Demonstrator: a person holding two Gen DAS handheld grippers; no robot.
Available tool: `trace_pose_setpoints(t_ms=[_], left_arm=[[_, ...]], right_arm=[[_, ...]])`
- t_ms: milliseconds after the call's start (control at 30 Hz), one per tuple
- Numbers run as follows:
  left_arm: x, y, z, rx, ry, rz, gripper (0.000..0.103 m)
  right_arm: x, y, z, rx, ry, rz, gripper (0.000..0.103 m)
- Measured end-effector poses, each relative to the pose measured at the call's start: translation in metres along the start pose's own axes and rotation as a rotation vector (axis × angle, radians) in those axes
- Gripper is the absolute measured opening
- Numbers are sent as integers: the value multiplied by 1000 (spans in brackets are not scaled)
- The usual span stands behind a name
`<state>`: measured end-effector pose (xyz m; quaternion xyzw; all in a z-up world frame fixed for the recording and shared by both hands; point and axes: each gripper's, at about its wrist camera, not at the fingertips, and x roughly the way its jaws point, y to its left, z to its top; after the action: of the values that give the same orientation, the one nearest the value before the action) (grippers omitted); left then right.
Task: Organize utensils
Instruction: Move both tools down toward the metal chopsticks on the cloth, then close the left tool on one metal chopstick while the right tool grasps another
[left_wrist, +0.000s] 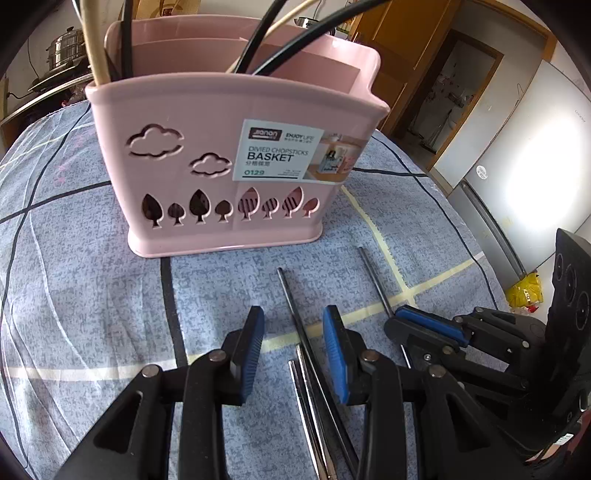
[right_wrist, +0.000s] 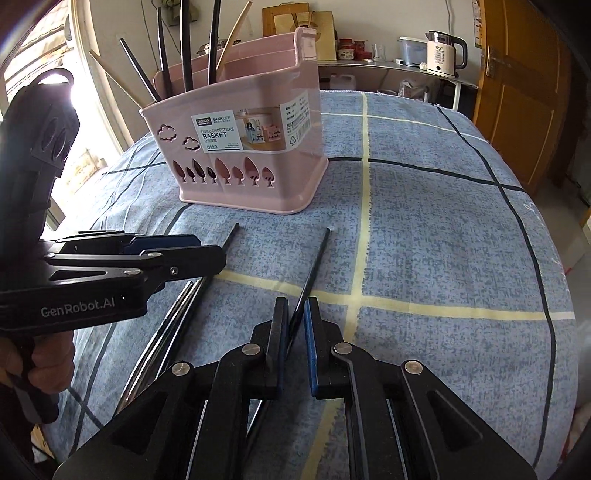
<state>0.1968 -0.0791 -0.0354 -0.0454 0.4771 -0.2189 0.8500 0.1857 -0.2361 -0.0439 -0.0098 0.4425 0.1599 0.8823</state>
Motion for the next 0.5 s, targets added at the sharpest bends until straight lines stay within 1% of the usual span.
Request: trace_pose_setpoints(t_ms=[133,267,400,500], left_arm=[[4,-8,4,14,-3,9,34],[11,-20,7,54,-1,46,27],[15,-31,6,86,-5,91,17],[18,-31,6,104,-7,106,14]], right_arm=[[-3,-11,1,29,6,1,9],[-1,-12,6,43,4,-16,9],[5,-16,14,71,8,-23,9],[9,-17,17,76,19,-27,9]])
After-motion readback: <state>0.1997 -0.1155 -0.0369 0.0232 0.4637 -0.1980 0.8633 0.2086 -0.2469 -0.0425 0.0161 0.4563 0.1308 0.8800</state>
